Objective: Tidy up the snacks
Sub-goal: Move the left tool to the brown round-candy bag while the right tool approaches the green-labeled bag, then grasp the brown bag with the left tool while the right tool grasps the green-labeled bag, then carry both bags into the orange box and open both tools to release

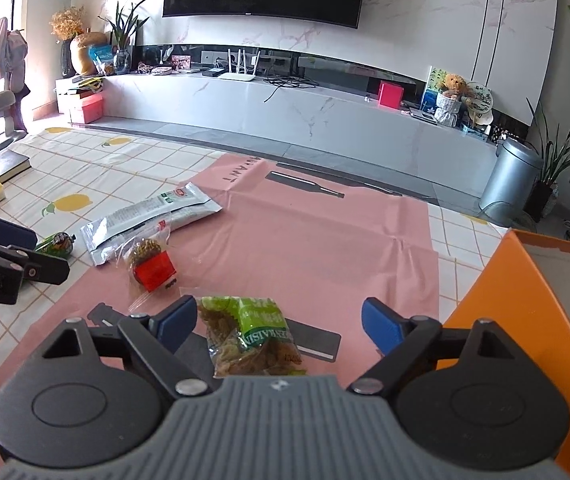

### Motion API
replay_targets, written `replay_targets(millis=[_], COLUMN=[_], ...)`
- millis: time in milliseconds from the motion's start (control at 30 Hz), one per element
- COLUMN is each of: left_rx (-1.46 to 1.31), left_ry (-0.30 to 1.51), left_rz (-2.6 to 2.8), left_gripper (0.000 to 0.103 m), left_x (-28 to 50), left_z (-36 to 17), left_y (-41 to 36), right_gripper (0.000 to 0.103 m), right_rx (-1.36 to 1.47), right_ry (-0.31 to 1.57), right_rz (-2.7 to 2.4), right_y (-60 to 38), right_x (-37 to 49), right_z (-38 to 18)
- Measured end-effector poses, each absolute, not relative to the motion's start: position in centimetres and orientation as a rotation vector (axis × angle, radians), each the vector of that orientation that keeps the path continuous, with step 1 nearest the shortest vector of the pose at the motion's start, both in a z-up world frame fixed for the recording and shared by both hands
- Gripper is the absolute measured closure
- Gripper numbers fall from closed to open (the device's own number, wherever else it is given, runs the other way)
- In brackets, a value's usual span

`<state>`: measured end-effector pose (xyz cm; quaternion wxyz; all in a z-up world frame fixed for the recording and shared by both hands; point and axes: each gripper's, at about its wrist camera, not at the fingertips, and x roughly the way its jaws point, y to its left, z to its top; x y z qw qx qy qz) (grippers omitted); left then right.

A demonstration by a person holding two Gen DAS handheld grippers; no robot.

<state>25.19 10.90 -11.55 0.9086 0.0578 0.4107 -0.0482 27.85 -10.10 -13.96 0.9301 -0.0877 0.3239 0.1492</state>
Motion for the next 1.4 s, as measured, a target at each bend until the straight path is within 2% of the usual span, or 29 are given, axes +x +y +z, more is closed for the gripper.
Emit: replay_targets(millis=[133,267,367,467,800,967,1067,1133,1400], left_rx=[0.091,0.015,-0.053,-0.103,-0.198,-0.215,-0.209,-0.214,-0.252], left_ry=[0.829,0.799,0.783,0.781,0.759,0.774,0.772,0.769,0.75], left_rz=[-0.149,-0.19,-0.184,-0.155,-0.118,-0.117,-0.123,-0.136,-0.165], left_gripper=[0.045,0.044,0.038,0.031,0.023,0.023,0.03,0.039,0.049], left_x=[25.5,25.7,26.2,26.7,27.7,28.3,28.4,28.3,27.1], left_z=[-11.5,-11.4,-11.4,-11.8,-13.1,-14.0,-14.3,-14.4,-13.5], left_y=[10.3,9.7,9.2,9.0,8.5,8.4,8.2,8.3,8.6], right_gripper=[0.018,0.031,0.043,0.05,0.062,0.064,0.065,0.065,0.066], right_rx=[-0.14,-0.145,-0.136,-0.111,-0.102,-0.103,-0.068,-0.029,0.012], right_ry=[0.681,0.691,0.714,0.749,0.755,0.753,0.732,0.723,0.699], right_rz=[0.328,0.345,0.358,0.373,0.366,0.37,0.339,0.312,0.273], right_y=[-10.3,-10.1,-10.2,-10.3,-10.4,-10.5,-11.3,-12.2,-13.7], right_x=[28.1,28.1,28.3,28.6,28.4,28.2,28.1,28.1,27.4], right_z=[-14.2,-14.6,-15.1,-15.5,-15.7,-15.6,-15.1,-14.6,-13.6])
